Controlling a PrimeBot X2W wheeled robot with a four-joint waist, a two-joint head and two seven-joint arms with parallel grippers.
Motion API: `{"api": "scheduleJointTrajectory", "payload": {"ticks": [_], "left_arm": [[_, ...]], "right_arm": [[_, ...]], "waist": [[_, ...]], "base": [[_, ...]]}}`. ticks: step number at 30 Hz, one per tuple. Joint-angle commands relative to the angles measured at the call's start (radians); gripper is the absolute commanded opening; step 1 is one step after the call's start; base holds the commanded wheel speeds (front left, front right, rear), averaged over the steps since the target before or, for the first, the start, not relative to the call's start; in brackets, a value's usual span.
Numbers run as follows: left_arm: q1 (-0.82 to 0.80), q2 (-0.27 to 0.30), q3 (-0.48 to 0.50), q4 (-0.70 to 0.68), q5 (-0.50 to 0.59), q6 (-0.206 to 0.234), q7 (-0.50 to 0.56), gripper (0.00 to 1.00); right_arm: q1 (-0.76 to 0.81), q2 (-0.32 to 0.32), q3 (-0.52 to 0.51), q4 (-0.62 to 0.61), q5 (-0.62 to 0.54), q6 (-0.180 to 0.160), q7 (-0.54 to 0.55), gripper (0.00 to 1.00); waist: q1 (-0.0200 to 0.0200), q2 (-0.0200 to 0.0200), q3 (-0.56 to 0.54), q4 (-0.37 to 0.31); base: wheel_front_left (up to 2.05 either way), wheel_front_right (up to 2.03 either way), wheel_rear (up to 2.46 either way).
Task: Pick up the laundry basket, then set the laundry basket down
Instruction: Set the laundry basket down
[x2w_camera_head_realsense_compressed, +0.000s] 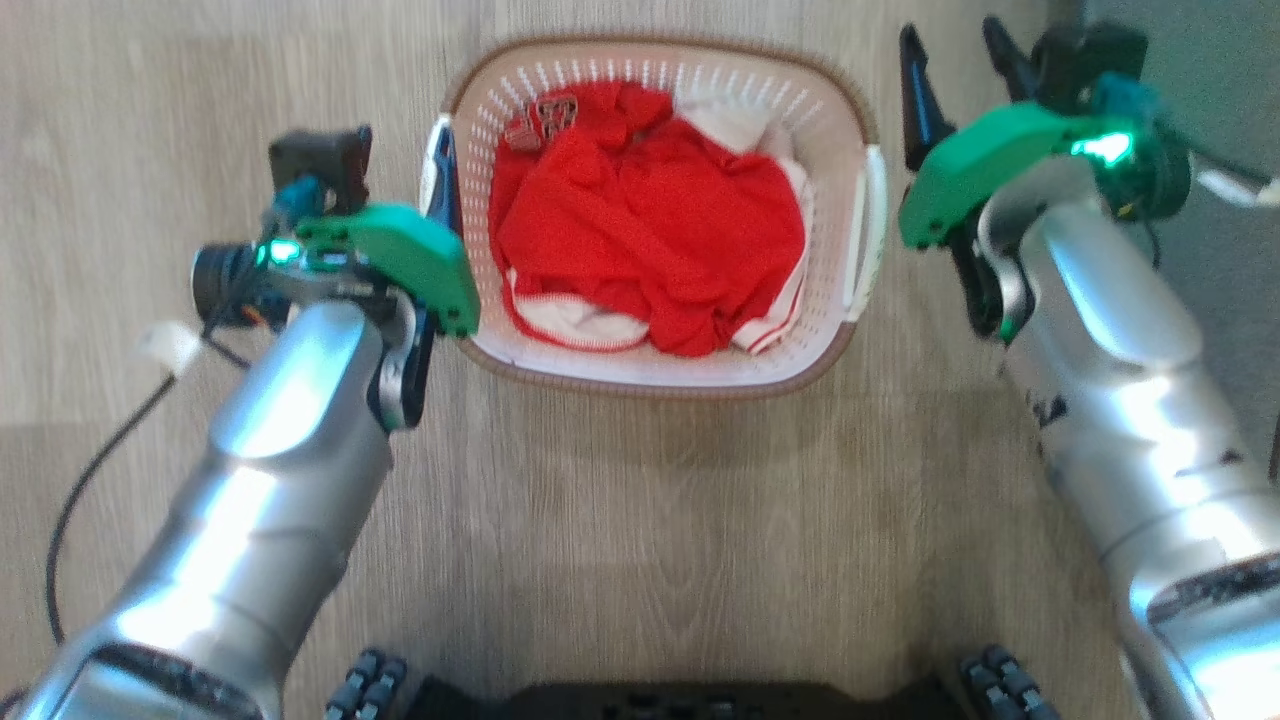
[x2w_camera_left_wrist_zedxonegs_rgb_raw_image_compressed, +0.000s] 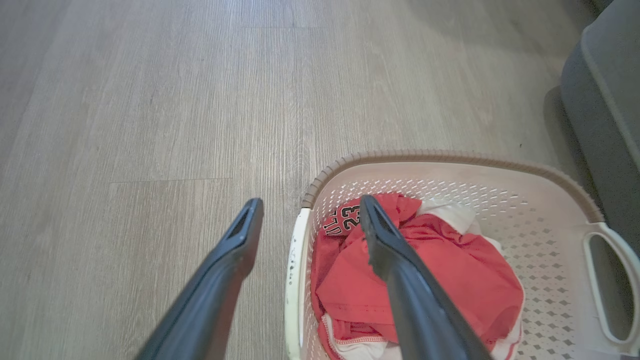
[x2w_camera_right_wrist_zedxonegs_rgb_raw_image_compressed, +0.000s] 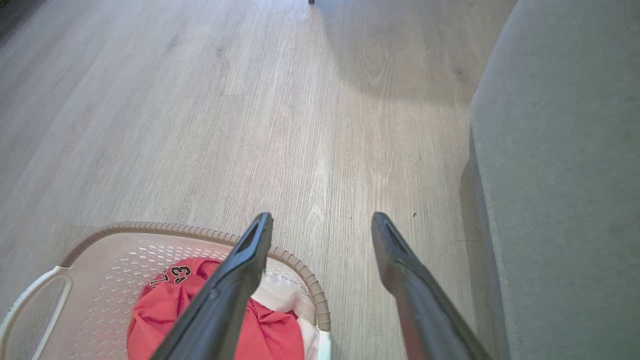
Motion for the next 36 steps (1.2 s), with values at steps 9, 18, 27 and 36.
{"api": "scheduleJointTrajectory", "payload": {"ticks": [9,18,27,36], "left_arm": [[0.256,0.039,0.241,-0.261,0.207,-0.006,-0.009,1.00],[0.459,0.008,0.401,-0.467,0.319,-0.038,-0.009,1.00],[0.659,-0.025,0.482,-0.617,0.421,-0.058,-0.009,1.00],[0.876,-0.049,0.530,-0.746,0.460,-0.052,-0.009,1.00]], "right_arm": [[0.250,0.021,-0.028,-0.240,-0.053,0.000,-0.006,1.00],[0.426,0.021,-0.057,-0.417,-0.078,0.000,-0.006,1.00],[0.625,0.021,-0.081,-0.584,-0.093,0.000,-0.006,1.00],[0.798,0.021,-0.097,-0.719,-0.110,0.000,-0.006,1.00]], "waist": [[0.0001,-0.0001,-0.253,-0.025],[0.0001,-0.0001,-0.383,-0.034],[0.0001,-0.0001,-0.516,-0.034],[0.0001,-0.0001,-0.628,-0.033]], "base": [[0.00,0.00,0.00],[0.00,0.00,0.00],[0.00,0.00,0.00],[0.00,0.00,0.00]]}}
